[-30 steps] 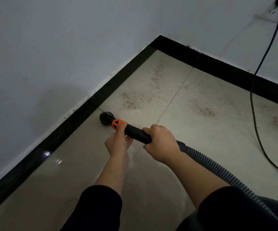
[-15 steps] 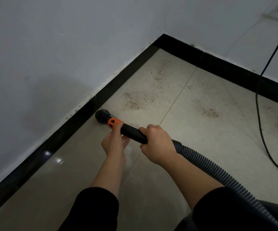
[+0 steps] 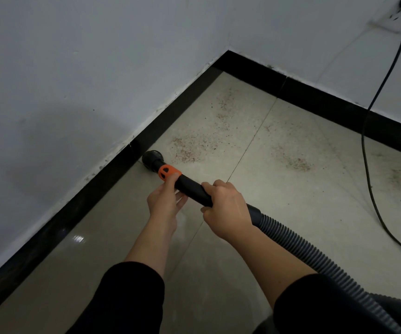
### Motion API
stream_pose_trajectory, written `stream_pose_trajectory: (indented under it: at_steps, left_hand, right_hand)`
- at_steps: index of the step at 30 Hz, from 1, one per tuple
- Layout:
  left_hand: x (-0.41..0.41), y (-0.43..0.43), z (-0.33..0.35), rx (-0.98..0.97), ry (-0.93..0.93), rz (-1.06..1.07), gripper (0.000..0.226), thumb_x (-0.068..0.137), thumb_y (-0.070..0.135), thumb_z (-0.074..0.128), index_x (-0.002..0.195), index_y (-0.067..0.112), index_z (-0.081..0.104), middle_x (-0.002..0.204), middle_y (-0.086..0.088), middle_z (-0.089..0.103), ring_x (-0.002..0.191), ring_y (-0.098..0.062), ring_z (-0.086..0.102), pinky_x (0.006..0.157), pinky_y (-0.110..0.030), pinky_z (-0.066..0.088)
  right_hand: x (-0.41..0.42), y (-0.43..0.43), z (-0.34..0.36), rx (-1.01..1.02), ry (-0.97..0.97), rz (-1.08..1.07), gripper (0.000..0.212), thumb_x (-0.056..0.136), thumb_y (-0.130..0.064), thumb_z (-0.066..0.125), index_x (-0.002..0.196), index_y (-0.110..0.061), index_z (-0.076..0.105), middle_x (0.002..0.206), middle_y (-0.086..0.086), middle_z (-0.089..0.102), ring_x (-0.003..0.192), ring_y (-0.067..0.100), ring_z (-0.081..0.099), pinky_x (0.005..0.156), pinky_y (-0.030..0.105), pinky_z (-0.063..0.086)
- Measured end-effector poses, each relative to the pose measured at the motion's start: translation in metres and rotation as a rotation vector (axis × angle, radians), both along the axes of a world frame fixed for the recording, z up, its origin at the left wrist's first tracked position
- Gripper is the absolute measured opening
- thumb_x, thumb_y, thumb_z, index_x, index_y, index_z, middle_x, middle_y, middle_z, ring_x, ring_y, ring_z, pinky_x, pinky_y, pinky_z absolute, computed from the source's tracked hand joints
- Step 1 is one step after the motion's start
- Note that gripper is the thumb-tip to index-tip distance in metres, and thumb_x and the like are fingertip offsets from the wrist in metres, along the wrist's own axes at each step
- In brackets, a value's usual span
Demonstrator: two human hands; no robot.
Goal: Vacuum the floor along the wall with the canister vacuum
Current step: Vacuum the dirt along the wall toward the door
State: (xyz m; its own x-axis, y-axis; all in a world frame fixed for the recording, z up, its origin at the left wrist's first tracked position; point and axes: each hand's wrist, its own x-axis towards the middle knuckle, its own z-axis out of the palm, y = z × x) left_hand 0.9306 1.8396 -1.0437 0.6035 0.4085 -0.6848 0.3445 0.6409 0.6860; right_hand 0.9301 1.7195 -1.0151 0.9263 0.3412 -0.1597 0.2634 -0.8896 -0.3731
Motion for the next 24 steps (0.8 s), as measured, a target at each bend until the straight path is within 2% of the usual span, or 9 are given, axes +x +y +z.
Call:
stream_pose_trajectory:
  at_steps: [7,19,24]
  left_hand:
    - [0.004,-0.011,-0.002,0.065,-0.022,-0.008,0.017,0.087,0.021,0.070,0.098,0.007,0.067,0.093,-0.009,0.072,0.079,-0.015,0.071,0.056,-0.020,0.055]
    - [0.011,-0.047,0.003,0.013,0.015,-0.100,0.015,0.086,0.021,0.070,0.088,0.008,0.062,0.089,-0.011,0.070,0.080,-0.018,0.071,0.056,-0.022,0.056]
    - [0.015,-0.063,0.002,-0.054,0.028,-0.241,0.028,0.087,0.027,0.070,0.101,0.006,0.059,0.099,-0.010,0.069,0.087,-0.023,0.070,0.063,-0.026,0.057]
  right_hand:
    - [-0.001,-0.011,0.001,-0.002,-0.014,-0.020,0.031,0.087,-0.019,0.060,0.117,-0.018,0.055,0.098,0.001,0.052,0.097,0.024,0.048,0.078,0.036,0.043]
    - [-0.002,-0.044,0.010,-0.050,0.013,-0.085,0.025,0.087,-0.017,0.059,0.111,-0.016,0.055,0.096,0.001,0.048,0.098,0.026,0.048,0.079,0.037,0.044]
    - [-0.002,-0.065,0.016,-0.075,0.035,-0.113,0.026,0.085,-0.012,0.057,0.111,-0.017,0.055,0.091,-0.002,0.039,0.099,0.026,0.048,0.080,0.037,0.043]
